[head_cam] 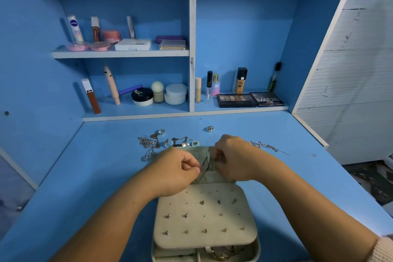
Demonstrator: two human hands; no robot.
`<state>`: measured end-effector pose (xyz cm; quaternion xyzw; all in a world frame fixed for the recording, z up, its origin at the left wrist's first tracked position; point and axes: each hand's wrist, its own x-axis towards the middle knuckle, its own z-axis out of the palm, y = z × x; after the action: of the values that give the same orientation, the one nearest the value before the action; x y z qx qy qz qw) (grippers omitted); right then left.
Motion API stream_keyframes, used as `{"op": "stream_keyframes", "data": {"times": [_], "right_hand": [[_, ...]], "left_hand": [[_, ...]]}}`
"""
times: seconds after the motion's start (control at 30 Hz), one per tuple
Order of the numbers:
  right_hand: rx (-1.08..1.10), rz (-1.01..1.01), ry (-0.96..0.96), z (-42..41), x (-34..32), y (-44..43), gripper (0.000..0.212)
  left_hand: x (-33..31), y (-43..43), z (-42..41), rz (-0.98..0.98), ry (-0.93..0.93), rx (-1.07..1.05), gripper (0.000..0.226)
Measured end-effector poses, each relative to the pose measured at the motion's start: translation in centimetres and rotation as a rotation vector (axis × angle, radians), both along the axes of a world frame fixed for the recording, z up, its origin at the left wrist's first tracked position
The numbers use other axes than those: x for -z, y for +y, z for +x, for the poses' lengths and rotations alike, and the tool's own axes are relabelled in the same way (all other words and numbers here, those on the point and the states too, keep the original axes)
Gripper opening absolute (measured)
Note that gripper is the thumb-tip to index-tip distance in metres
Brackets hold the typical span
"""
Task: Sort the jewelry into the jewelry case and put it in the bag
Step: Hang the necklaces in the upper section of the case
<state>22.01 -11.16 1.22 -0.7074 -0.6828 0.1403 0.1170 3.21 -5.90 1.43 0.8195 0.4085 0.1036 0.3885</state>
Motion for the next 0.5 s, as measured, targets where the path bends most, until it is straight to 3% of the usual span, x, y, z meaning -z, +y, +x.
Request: {"op": "stream_keyframes", "data": {"times": [0.13,0.37,0.5], "right_hand": [[-0.087,-0.041,0.002,0.1,0.2,-1.6,0.015],[-0.101,0.018,0.084,0.0,0.8,-1.9,0.01],[-0.095,0.037,0.114,0.1,1.4,-2.0,0.005]], "left_hand": [[0.1,0.6,0.3,0.104,-0.05,0.01,0.009],[0.9,0.4,2.0,0.169,-0.275,-0.079,0.018],[2.0,0.2,1.4,0.304,-0.1,-0.03,0.017]]}}
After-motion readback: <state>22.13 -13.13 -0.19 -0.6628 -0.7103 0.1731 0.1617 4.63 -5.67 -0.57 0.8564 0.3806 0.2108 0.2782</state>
